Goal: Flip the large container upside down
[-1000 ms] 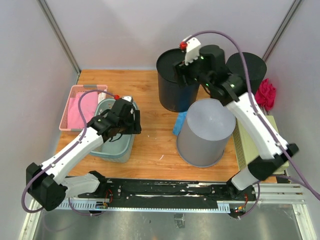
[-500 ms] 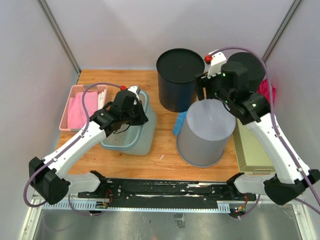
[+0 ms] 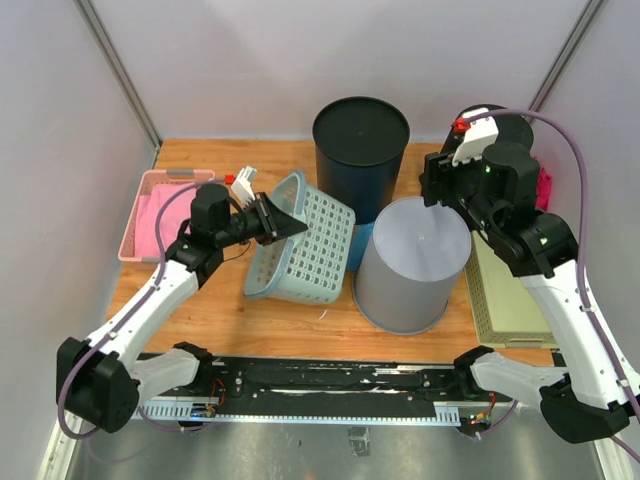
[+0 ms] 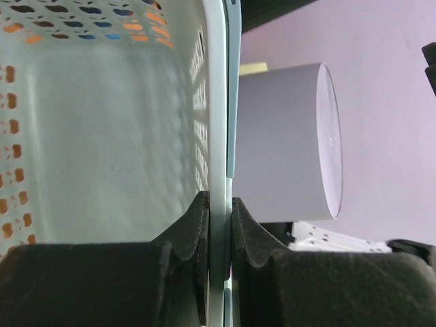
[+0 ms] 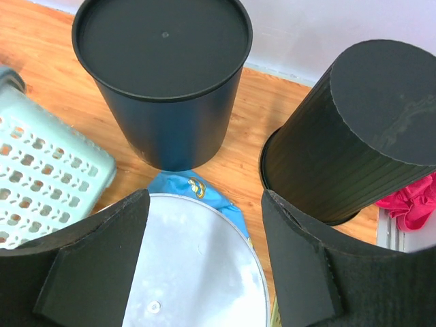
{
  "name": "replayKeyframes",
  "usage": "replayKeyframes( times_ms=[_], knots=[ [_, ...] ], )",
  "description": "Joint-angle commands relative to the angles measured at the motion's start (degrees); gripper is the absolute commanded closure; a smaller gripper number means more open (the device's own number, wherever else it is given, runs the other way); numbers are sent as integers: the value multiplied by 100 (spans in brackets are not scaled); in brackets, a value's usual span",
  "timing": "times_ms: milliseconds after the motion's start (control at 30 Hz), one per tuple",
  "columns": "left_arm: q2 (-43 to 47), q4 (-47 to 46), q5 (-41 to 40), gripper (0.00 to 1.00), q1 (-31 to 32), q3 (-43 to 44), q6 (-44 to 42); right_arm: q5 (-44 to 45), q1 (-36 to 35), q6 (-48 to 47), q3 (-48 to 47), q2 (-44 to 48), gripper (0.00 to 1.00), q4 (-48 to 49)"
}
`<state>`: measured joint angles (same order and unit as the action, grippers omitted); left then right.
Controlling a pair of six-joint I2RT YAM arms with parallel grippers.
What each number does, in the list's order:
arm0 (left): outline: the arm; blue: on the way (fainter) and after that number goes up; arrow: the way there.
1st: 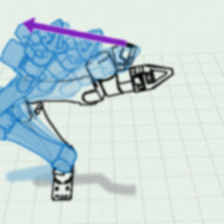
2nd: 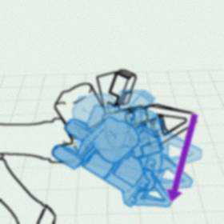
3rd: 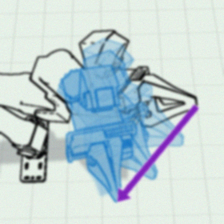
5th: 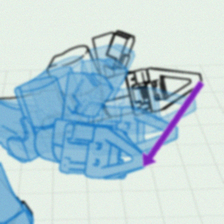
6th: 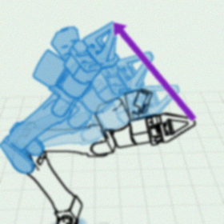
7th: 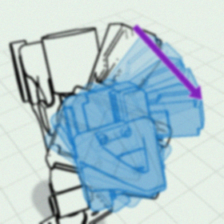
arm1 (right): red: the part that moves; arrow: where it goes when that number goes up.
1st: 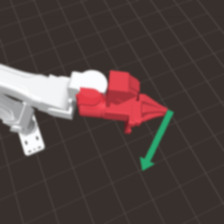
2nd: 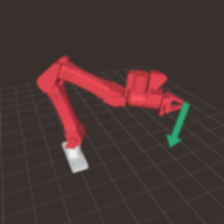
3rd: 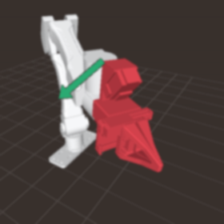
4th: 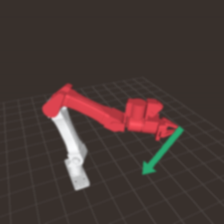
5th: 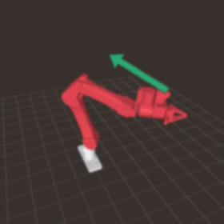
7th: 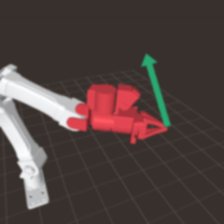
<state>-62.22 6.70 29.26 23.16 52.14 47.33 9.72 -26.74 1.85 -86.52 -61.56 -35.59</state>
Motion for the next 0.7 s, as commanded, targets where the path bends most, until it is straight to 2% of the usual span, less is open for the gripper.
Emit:
replayKeyframes(
  times_ms=[0,133,167,200,300,333,400,533,667],
  knots=[
    [-52,-2686,1624,100,-292,-959,1606,52,160,140,73,-1,32,106],
    [-206,-2764,1824,100,-557,-1298,1560,32,177,155,117,-17,32,105],
    [-221,-2610,1832,98,-639,-1336,1412,12,185,162,132,-12,32,105],
    [-235,-2255,1741,91,-743,-1314,1100,-7,191,166,142,-18,32,101],
    [-277,-296,804,41,-849,-845,-503,-45,202,186,219,22,32,97],
    [-310,482,423,30,-848,-546,-932,-44,209,177,249,28,32,97],
    [-356,1292,-292,18,-848,-97,-1561,-60,229,171,283,32,32,89],
    [-249,2102,-1021,8,-842,773,-2303,-77,255,190,293,36,32,61],
    [-112,2699,-1988,6,-654,1376,-2823,-91,257,202,304,54,31,73]
  ],
)
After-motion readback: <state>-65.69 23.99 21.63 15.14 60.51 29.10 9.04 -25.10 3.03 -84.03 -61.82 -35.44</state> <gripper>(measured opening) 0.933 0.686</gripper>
